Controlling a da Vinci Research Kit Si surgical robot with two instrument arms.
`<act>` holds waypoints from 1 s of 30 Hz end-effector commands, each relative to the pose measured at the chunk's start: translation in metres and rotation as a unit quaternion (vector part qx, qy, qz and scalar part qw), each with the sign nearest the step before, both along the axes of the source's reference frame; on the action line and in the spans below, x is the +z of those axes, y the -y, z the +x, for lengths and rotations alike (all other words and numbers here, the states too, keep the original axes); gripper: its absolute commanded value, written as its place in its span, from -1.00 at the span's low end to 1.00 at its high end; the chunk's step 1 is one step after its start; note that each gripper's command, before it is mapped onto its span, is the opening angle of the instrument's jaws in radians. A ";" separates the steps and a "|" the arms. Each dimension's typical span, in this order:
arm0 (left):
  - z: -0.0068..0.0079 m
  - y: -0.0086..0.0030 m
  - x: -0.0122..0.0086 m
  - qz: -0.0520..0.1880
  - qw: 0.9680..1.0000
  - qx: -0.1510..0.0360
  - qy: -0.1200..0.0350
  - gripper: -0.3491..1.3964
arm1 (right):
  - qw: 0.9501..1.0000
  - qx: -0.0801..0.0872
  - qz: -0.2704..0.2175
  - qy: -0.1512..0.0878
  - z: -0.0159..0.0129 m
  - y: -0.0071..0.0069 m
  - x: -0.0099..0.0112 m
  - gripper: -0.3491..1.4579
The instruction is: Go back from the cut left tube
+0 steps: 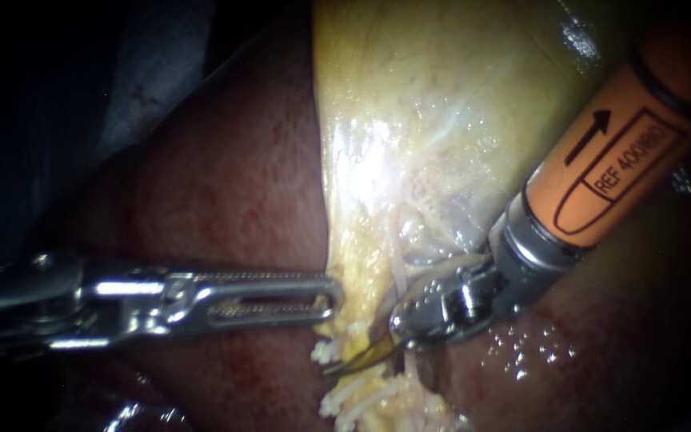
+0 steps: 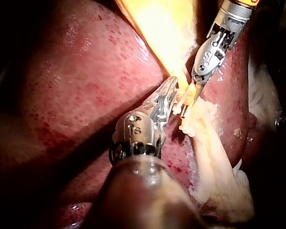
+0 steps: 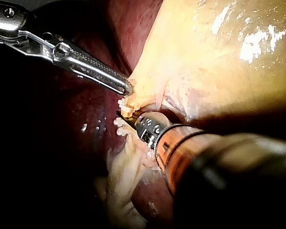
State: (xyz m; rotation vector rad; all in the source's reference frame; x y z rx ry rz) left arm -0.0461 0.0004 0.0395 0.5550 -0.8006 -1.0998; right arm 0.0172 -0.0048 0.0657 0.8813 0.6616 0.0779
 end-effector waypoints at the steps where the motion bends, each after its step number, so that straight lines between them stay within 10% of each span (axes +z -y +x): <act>1: 0.0000 0.0000 0.0000 0.000 1.000 0.000 0.000 -1.00 | 1.000 0.000 0.000 0.000 0.0000 0.0000 0.0000 -1.00; 15: 0.0000 0.0000 0.0000 0.000 1.000 0.000 0.000 -1.00 | 1.000 0.002 -0.004 0.001 0.0000 0.0001 -0.0001 -1.00; 30: 0.0000 0.0000 0.0000 0.000 1.000 0.000 0.000 -1.00 | 1.000 0.014 -0.010 0.003 0.0000 0.0000 -0.0002 -0.29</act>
